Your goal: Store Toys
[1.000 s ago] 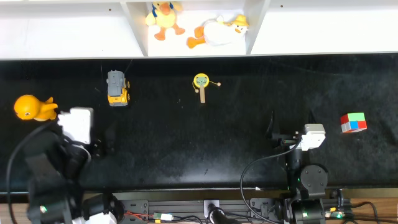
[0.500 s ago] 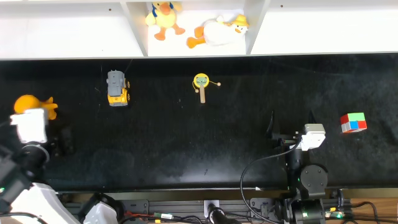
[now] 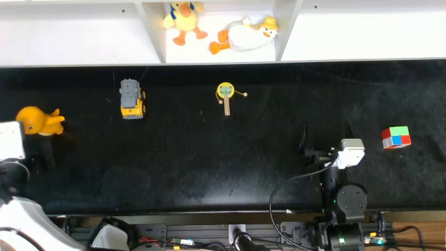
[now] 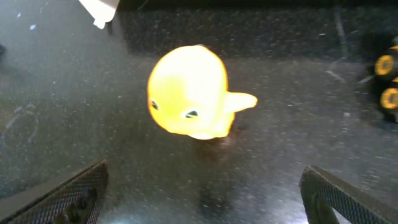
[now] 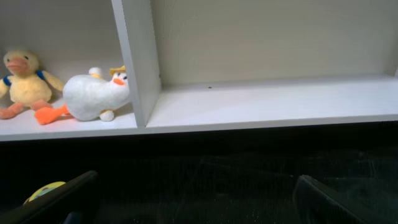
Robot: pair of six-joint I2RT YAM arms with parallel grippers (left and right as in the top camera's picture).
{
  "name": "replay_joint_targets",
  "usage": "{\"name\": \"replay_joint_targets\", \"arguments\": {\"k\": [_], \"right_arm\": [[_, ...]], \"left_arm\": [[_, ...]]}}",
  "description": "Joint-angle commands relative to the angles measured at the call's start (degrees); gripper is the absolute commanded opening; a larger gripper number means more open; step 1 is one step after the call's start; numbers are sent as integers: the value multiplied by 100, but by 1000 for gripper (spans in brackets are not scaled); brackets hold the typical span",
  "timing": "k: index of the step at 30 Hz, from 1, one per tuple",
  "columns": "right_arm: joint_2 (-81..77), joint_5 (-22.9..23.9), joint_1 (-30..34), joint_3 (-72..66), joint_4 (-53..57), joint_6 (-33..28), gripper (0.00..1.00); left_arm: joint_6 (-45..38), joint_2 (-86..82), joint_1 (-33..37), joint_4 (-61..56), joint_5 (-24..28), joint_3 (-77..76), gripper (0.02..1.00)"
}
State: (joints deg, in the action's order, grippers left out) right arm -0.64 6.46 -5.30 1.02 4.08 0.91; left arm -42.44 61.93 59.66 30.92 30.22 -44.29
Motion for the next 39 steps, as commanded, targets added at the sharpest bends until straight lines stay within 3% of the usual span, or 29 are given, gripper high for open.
{"name": "replay_joint_targets", "arguments": {"k": [1,19,21,23,26,34,39], "right_arm": [[44,59,17,-76,-24,22,993],[44,59,17,-76,-24,22,996],[44,59,17,-76,-26,22,993],[44,59,17,-76,-24,22,996],[44,59,17,-76,-24,22,993],[44,59,17,-76,-24,22,996],[44,59,17,-76,-26,22,993]], "left_arm": [[-66,505,15,-284,-138,-343,998],[511,2208,-542,-1027,-94,-984,982],[522,2297,-542,-1075,-94,-984,831],[522,2354,-544,-1093,-94,-984,586],[522,2369,-544,-1095,-83,-984,378],[1172,2302,-575,-1069,361,-984,156],[1794,1991,-807,-1113,299,-984,141]]}}
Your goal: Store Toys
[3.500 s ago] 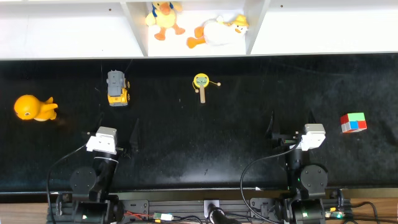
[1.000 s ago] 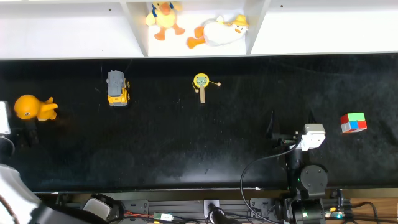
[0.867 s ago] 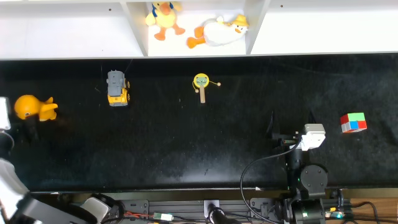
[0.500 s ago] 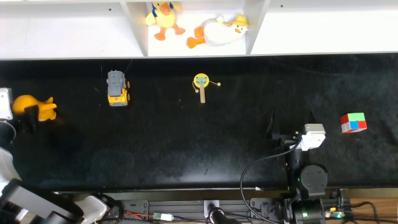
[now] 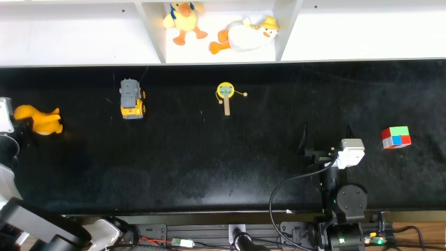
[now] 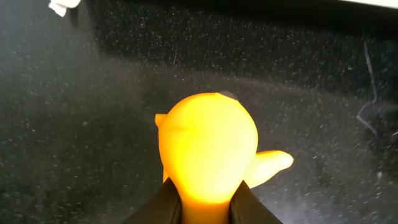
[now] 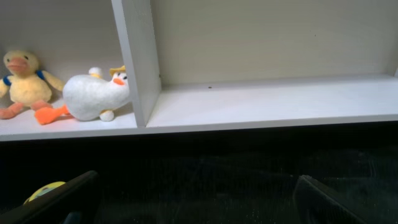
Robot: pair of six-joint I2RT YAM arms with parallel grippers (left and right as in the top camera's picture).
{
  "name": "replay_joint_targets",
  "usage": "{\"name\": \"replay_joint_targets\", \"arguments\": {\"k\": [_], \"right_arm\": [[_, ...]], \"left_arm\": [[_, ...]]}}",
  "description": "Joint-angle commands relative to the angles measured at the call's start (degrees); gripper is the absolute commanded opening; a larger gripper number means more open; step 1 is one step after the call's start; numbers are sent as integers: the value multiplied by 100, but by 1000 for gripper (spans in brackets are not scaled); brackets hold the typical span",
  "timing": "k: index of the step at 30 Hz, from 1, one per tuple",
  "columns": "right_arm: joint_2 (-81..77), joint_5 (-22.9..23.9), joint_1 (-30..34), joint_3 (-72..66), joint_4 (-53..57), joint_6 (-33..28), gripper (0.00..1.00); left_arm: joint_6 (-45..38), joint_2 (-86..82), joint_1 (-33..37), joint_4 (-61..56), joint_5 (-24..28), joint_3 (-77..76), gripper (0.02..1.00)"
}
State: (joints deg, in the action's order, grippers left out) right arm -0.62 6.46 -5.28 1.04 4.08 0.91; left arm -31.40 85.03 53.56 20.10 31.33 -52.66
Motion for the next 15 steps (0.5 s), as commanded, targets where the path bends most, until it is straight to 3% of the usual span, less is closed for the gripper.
{"name": "replay_joint_targets", "arguments": {"k": [1,9,15], "right_arm": [[42,59,15,-79,-24,22,993],[42,59,15,-79,-24,22,996],[42,59,15,-79,-26,22,996]], "left_arm": [[809,-422,-254,-35,107,-146,141],[1720,-1392,-1217,-13,-1469,-170,161],[2203,-1104,-2192,367,-2671,-852,161]]}}
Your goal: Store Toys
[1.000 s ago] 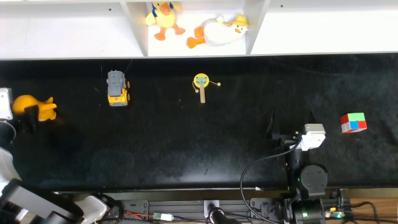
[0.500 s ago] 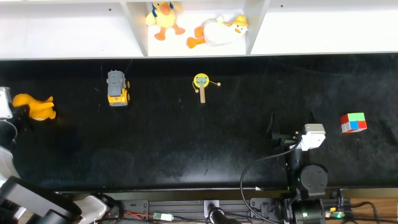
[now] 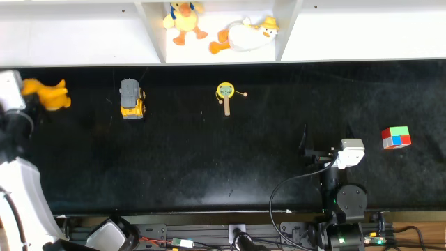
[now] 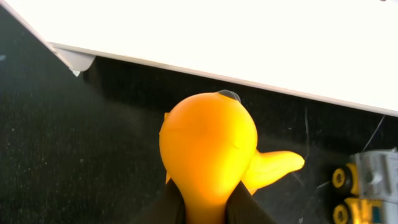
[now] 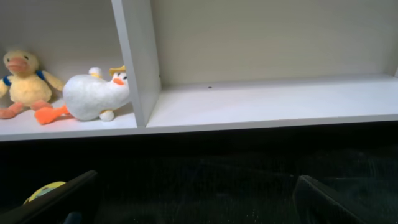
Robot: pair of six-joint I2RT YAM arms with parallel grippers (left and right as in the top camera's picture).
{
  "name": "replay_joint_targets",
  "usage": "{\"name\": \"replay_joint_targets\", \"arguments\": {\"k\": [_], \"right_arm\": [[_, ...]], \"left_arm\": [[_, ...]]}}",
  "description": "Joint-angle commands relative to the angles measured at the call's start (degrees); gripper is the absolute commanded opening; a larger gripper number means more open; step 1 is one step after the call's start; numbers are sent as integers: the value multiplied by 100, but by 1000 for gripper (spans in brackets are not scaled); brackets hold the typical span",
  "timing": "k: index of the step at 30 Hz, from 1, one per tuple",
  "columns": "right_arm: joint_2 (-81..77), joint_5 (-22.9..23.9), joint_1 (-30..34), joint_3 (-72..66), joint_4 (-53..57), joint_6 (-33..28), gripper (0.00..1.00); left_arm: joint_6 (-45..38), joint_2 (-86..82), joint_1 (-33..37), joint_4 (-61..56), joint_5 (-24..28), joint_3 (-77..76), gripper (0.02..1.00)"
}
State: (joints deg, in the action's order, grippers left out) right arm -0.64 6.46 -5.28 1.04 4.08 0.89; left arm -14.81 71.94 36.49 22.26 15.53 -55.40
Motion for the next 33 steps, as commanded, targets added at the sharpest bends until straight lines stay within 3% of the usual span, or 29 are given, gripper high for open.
{"name": "replay_joint_targets", "arguments": {"k": [1,7,17,33], "right_arm": [[44,59,15,-79,-24,24,996],[44,59,15,-79,-24,24,996],[44,59,15,-79,-24,24,993],[44,61,15,-79,-26,24,996]], "left_arm": [[623,321,-660,271,-1344,-793,161],[896,896,-1150,614,-2173,-1829,176],[1176,1749,-1150,656,-2135,-2625,165],[1281,2260,-1150,-105,-1943,-2675,159]]}}
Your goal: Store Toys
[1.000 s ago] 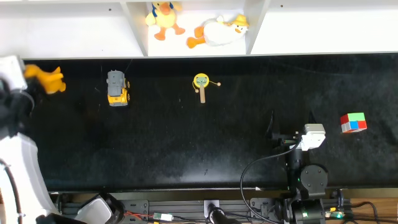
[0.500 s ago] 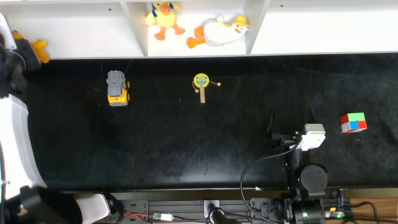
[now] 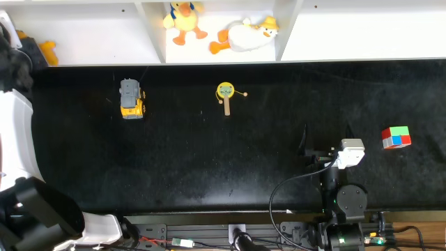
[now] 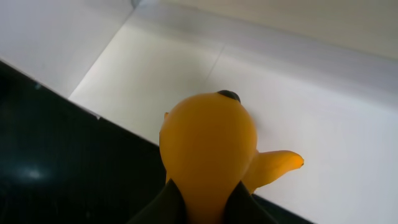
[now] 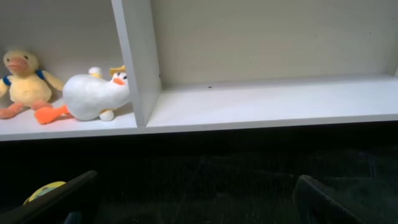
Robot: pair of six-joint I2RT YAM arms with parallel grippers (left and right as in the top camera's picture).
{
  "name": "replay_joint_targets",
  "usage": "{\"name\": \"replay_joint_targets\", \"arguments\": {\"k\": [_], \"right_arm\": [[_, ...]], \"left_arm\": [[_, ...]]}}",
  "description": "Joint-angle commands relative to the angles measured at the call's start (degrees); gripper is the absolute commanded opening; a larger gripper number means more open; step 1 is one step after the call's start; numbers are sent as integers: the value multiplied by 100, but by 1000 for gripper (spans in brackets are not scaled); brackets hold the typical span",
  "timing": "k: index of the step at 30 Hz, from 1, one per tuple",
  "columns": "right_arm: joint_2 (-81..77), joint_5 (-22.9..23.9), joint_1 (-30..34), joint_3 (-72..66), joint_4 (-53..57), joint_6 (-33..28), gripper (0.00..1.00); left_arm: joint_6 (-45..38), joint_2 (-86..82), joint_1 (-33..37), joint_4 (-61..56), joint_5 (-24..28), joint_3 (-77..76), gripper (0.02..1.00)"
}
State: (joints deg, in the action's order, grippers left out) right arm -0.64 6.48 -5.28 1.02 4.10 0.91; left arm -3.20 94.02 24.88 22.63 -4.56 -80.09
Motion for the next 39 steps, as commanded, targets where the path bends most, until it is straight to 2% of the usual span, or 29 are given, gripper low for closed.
{"name": "replay_joint_targets", "arguments": {"k": [1,18,30,33,34,36,39], "right_arm": [[44,57,15,-76,-26,22,996],[44,57,15,-76,-26,22,993],[44,57,15,-76,-26,22,993],[44,57,15,-76,-26,22,996],[44,57,15,-76,-26,22,993],[44,57,15,-76,-26,22,996],[44,57,15,-76,-26,22,996]], "left_arm": [[120,55,11,-162,66,-205,156],[205,540,9,-466,236,-205,169],[223,782,-81,-785,256,-205,224],[221,811,-133,-833,256,-205,268],[221,813,-144,-844,256,-205,292],[221,813,-162,-850,256,-205,470],[219,811,-166,-850,254,-205,956]]}}
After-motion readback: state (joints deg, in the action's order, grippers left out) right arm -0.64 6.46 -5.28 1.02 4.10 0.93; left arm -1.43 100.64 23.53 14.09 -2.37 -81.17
